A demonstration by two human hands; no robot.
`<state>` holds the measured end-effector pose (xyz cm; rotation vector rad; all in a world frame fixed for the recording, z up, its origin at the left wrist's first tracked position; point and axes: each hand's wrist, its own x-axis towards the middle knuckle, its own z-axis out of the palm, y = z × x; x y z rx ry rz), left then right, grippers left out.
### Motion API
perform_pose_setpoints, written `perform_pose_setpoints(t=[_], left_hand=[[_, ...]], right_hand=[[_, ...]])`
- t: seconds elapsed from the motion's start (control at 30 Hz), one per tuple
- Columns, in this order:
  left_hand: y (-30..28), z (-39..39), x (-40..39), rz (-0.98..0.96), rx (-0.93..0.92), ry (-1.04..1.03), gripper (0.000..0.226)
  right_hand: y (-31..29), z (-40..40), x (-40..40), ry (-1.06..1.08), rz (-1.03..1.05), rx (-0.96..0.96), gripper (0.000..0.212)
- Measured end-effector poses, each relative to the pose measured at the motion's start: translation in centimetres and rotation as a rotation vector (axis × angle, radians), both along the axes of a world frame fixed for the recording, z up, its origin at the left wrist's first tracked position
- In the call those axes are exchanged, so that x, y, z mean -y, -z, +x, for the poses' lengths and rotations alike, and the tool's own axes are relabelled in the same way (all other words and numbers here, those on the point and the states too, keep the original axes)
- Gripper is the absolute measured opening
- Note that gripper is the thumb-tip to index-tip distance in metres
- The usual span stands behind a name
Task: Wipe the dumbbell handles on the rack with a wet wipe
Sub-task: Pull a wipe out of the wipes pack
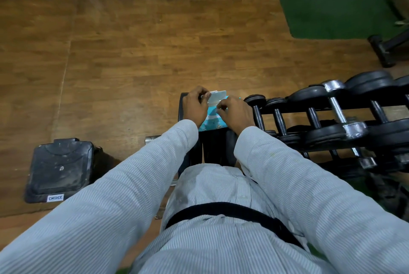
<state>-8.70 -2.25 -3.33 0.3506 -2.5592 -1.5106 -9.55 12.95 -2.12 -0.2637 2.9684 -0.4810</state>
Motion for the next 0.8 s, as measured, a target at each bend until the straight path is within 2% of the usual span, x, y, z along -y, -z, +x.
perform_pose_setpoints(t=[0.3,0.57,0.8], left_hand=[[-0.2,0.0,-0.1,-0.004,-0.012,-0.006,0.011],[0.2,-0.4,0.0,0.033,-0.007,0.005,0.009],[0.0,-0.5,0.0,0.039,-0.011,0.020,0.010]], right_hand=[[0.3,-1.2,0.8,0.050,0.071,0.054,0.007],[1.3,-1.1,1.1,-0.191,0.288,-0.004,0.022],[1.4,-0.8,0.6,-0.290,0.315,-0.090,0.022]])
